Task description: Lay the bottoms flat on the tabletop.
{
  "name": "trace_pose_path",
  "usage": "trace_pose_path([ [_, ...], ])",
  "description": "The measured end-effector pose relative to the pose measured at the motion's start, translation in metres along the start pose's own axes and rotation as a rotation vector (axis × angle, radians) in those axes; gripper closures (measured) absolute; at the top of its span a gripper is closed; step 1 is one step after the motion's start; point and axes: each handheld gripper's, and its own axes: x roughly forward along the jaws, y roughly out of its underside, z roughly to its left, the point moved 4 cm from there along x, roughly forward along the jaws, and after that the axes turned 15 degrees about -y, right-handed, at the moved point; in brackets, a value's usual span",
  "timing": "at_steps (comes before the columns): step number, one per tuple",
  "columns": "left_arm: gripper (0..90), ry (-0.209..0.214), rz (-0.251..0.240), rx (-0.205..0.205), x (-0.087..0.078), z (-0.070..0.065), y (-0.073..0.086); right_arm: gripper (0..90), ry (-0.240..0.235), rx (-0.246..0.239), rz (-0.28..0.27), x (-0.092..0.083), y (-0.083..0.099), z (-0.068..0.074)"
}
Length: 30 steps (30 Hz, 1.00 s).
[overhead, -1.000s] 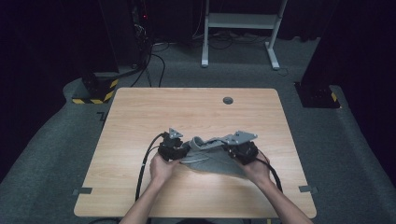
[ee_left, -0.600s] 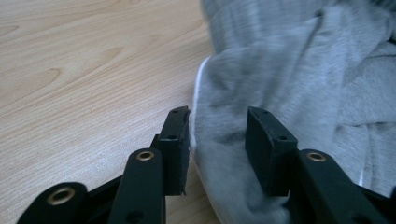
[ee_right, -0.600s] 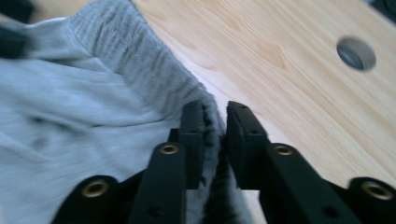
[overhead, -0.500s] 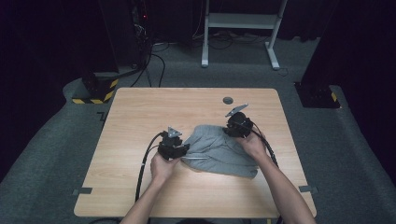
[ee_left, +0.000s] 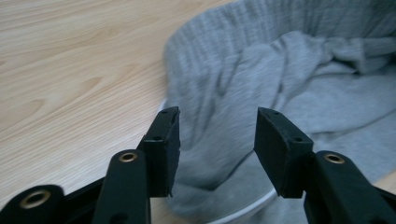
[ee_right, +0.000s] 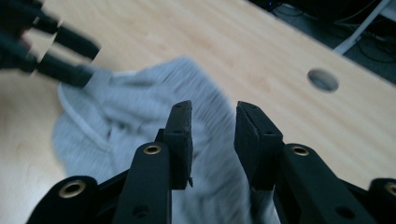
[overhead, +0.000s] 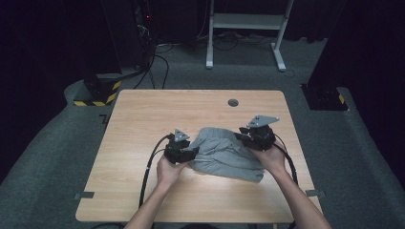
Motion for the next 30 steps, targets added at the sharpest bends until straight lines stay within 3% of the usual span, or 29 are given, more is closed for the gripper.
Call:
trace_pose_path([
  [6,47.9,0.001,0.036,0.028,0.014,-0.011,-0.001,64.2,0.025,0.043,0.017,-0.010,0.044,0.007],
  [12,55.1,-0.003,0.089,0.041,0.030,-0.016,0.006,58.0,0.077,0.092,0.051,-0.010,0.070,-0.005],
  [14,64.1,0.000,0.094,0.056,0.031,-0.016,0.006,69.2,0.102,0.101,0.088,-0.003,0.075,-0.011],
  [17,79.7,-0.005,0.090,0.092,0.030,-0.016,0.007,89.2,0.096,0.097,0.109,0.000,0.075,-0.016],
  [19,84.1,0.004,0.087,0.095,0.027,-0.013,0.006,89.9,0.103,0.081,0.110,-0.001,0.072,-0.018],
  [23,85.3,0.013,0.073,0.059,0.020,-0.002,0.004,90.0,0.134,0.052,0.120,-0.004,0.058,-0.022],
  [27,85.1,-0.032,0.051,0.026,0.012,0.013,0.002,90.0,0.155,0.036,0.106,-0.004,0.039,-0.031],
  [28,84.5,-0.049,0.054,0.002,0.012,0.018,0.003,89.9,0.159,0.036,0.109,-0.002,0.037,-0.033],
  [30,76.4,-0.062,0.068,-0.030,0.014,0.023,0.006,89.1,0.145,0.051,0.105,0.005,0.034,-0.036],
])
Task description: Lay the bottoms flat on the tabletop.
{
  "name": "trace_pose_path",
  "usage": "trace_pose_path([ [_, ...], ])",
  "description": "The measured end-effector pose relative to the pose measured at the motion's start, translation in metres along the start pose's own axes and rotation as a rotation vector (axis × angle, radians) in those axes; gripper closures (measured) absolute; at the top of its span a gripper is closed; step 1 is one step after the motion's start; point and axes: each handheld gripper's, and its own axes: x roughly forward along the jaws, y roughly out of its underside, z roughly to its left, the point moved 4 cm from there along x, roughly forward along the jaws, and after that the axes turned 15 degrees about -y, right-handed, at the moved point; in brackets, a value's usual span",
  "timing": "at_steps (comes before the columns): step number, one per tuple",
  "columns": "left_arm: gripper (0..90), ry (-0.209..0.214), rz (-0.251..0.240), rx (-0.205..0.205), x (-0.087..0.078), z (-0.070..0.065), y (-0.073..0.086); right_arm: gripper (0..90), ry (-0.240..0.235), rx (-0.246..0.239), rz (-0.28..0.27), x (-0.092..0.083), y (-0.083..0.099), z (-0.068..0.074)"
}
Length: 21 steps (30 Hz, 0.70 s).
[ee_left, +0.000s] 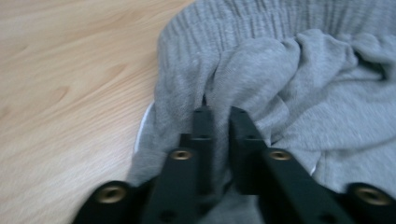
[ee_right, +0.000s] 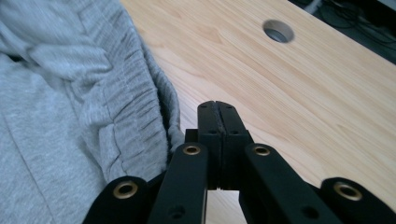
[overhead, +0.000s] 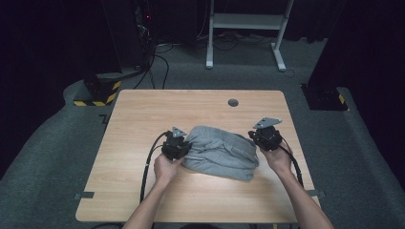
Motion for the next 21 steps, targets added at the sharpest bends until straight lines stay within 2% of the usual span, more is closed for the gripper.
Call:
trace_pose_path([
  [2,65.5,-0.007,-0.003,-0.004,-0.001,0.000,0.004,81.3,-0.027,0.003,-0.039,0.002,-0.002,0.006],
  [4,58.4,0.008,-0.029,0.008,-0.006,-0.004,0.007,77.6,-0.069,-0.019,-0.107,-0.006,-0.003,0.025],
  [7,57.2,0.027,-0.064,0.041,-0.016,-0.009,0.007,77.3,-0.103,-0.059,-0.152,-0.019,-0.002,0.046],
  [9,58.3,0.059,-0.085,0.040,-0.025,-0.012,0.007,77.4,-0.134,-0.081,-0.151,-0.025,0.004,0.061],
  [10,58.2,0.093,-0.078,0.029,-0.028,-0.014,0.007,77.0,-0.140,-0.084,-0.138,-0.025,0.007,0.065],
  [11,57.5,0.107,-0.074,0.030,-0.029,-0.016,0.007,75.7,-0.136,-0.090,-0.109,-0.021,0.011,0.067],
  [14,54.8,0.110,-0.071,0.078,-0.030,-0.021,0.009,66.7,-0.119,-0.071,-0.043,-0.007,0.020,0.063],
  [16,53.6,0.126,-0.056,0.079,-0.024,-0.024,0.012,62.4,-0.109,-0.044,-0.023,0.003,0.025,0.056],
  [19,53.9,0.117,-0.028,0.106,-0.016,-0.026,0.015,57.3,-0.088,-0.008,0.012,0.018,0.030,0.047],
  [21,55.7,0.117,-0.023,0.111,-0.011,-0.028,0.016,57.2,-0.072,-0.007,0.040,0.028,0.033,0.041],
])
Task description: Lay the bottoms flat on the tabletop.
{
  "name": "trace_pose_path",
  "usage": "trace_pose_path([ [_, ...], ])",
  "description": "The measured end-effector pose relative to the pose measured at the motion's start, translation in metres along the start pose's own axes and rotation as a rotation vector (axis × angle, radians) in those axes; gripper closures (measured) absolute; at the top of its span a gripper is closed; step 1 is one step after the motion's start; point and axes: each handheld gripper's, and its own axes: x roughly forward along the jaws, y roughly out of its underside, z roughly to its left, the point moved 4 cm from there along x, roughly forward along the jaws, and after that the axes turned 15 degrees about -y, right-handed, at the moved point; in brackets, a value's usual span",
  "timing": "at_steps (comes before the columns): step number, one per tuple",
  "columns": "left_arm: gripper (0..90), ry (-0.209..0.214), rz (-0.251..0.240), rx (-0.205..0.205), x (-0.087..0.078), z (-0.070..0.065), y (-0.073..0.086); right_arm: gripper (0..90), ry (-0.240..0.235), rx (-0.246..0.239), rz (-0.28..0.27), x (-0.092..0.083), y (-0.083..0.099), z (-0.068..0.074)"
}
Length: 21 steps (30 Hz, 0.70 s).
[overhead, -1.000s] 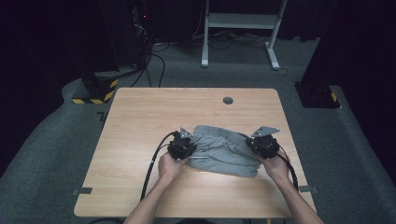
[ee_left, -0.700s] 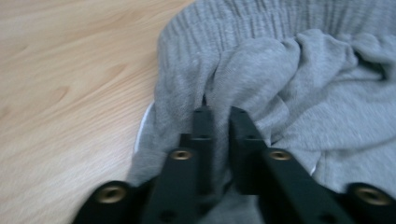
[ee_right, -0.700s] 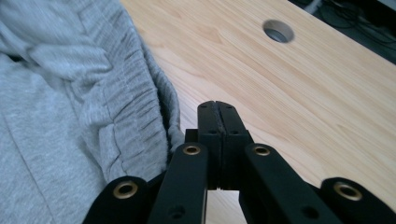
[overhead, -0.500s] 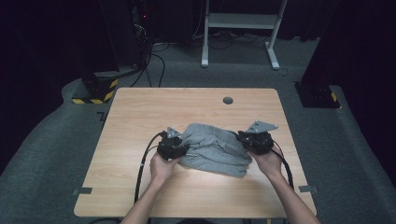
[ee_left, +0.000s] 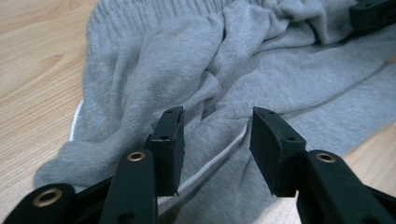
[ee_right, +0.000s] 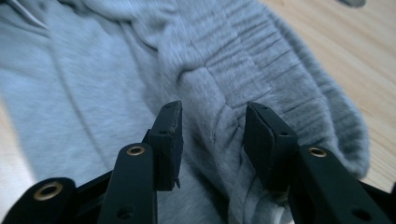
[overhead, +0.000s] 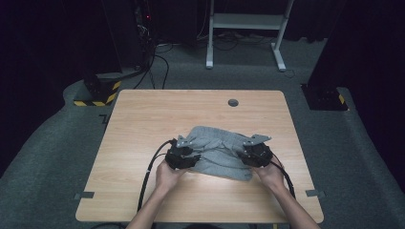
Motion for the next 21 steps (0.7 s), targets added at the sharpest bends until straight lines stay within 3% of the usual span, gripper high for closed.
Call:
trace_pose_path([
  [3,59.3,-0.011,0.014,0.003,0.008,-0.001,0.002,62.2,-0.003,0.010,0.020,0.010,0.003,-0.005],
  [6,64.8,-0.027,0.029,0.015,0.012,-0.002,0.003,79.0,-0.022,0.024,0.028,0.016,0.005,-0.010],
  [8,71.1,-0.027,0.036,0.022,0.012,-0.001,0.002,84.5,-0.035,0.025,0.034,0.017,0.006,-0.012],
  [11,80.4,-0.012,0.040,0.030,0.010,0.002,0.002,86.1,-0.043,0.031,0.012,0.013,0.004,-0.015],
  [15,82.7,0.004,0.032,0.023,0.005,0.005,0.000,86.1,-0.032,0.065,-0.052,-0.001,0.002,-0.023],
  [21,83.1,-0.007,0.007,0.026,-0.012,0.016,-0.001,86.0,0.038,0.068,-0.070,-0.021,-0.013,-0.041],
])
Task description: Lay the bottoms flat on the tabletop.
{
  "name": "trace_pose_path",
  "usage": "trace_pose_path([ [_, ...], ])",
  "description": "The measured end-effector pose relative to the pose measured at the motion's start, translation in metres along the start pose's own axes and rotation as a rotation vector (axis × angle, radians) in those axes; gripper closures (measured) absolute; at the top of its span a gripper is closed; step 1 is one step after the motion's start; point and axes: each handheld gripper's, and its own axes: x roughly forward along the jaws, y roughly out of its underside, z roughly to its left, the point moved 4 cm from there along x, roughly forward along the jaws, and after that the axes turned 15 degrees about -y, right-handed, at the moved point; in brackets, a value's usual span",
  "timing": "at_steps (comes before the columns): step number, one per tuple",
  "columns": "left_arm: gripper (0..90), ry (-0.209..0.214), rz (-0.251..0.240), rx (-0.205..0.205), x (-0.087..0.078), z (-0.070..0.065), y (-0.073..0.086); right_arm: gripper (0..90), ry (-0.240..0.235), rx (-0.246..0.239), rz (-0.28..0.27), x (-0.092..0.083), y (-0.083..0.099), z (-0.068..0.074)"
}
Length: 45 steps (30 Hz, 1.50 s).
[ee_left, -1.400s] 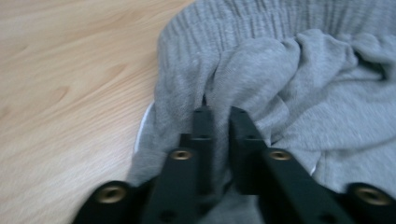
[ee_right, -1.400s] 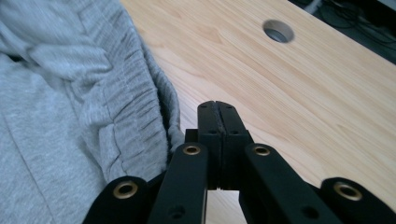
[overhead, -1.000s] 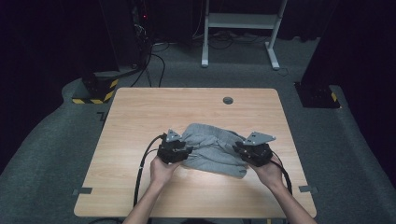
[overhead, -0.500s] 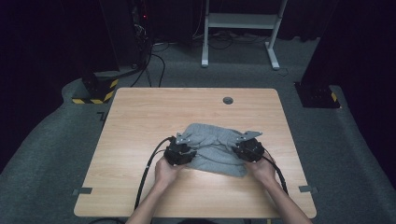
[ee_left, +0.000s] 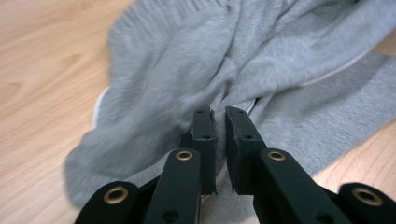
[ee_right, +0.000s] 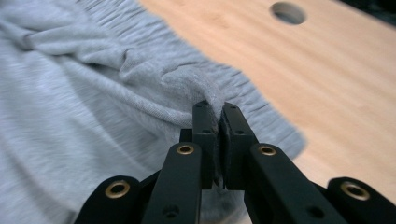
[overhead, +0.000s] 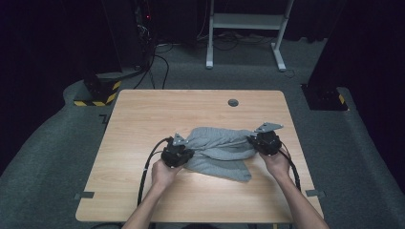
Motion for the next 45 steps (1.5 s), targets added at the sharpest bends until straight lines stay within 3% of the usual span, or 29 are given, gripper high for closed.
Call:
trace_pose_path([
  [1,83.1,-0.004,-0.002,-0.006,-0.002,0.002,0.001,85.9,0.009,-0.001,-0.001,0.001,-0.002,-0.004],
  [4,83.1,-0.009,-0.004,-0.033,-0.007,0.012,0.006,85.6,0.061,0.039,0.062,0.014,-0.002,-0.022],
  [7,82.8,-0.016,0.011,-0.054,-0.008,0.019,0.015,79.1,0.039,0.135,0.079,0.026,0.006,-0.036],
  [9,79.8,-0.017,0.018,-0.061,-0.008,0.020,0.018,69.9,0.024,0.156,0.073,0.028,0.007,-0.034],
  [11,68.2,-0.017,0.002,-0.075,-0.008,0.018,0.017,62.4,0.012,0.132,0.047,0.023,0.003,-0.023],
  [12,61.4,0.003,-0.017,-0.084,-0.008,0.014,0.013,60.5,-0.007,0.117,0.019,0.019,-0.002,-0.014],
  [15,52.5,0.012,-0.025,-0.054,-0.005,0.004,0.006,58.9,-0.075,0.063,-0.037,0.011,-0.016,0.011],
  [18,50.2,-0.016,0.005,-0.009,0.006,-0.008,0.002,57.4,-0.157,0.017,-0.031,0.015,-0.025,0.038],
  [21,51.5,-0.031,0.033,0.007,0.018,-0.014,0.004,54.7,-0.221,-0.041,-0.007,0.030,-0.024,0.064],
  [25,56.0,-0.030,0.044,-0.018,0.027,-0.015,0.006,53.0,-0.245,-0.051,0.064,0.057,-0.010,0.077],
  [27,57.7,-0.043,0.058,0.005,0.031,-0.016,0.006,58.1,-0.248,-0.042,0.086,0.063,-0.003,0.076],
  [29,61.5,-0.048,0.063,0.024,0.034,-0.015,0.004,70.7,-0.192,-0.052,0.117,0.067,0.003,0.070],
  [31,65.0,-0.044,0.068,0.031,0.036,-0.014,0.002,77.5,-0.207,-0.020,0.099,0.068,0.004,0.057],
  [33,68.7,-0.038,0.069,0.028,0.038,-0.012,0.000,79.1,-0.214,0.033,0.092,0.068,0.002,0.043],
  [35,73.8,-0.028,0.066,0.012,0.040,-0.009,-0.002,79.7,-0.201,0.032,0.089,0.069,-0.001,0.036],
  [37,78.3,-0.011,0.067,-0.023,0.042,-0.006,-0.003,79.9,-0.180,0.003,0.113,0.073,-0.006,0.034],
  [39,81.0,-0.003,0.065,-0.028,0.041,-0.004,-0.003,79.9,-0.179,0.007,0.104,0.073,-0.008,0.034],
  [41,82.1,-0.005,0.051,-0.012,0.036,-0.004,-0.003,79.9,-0.187,0.025,0.100,0.072,-0.007,0.034],
  [45,83.2,0.016,0.027,0.000,0.022,-0.003,-0.001,79.7,-0.202,0.011,0.064,0.060,-0.010,0.037],
])
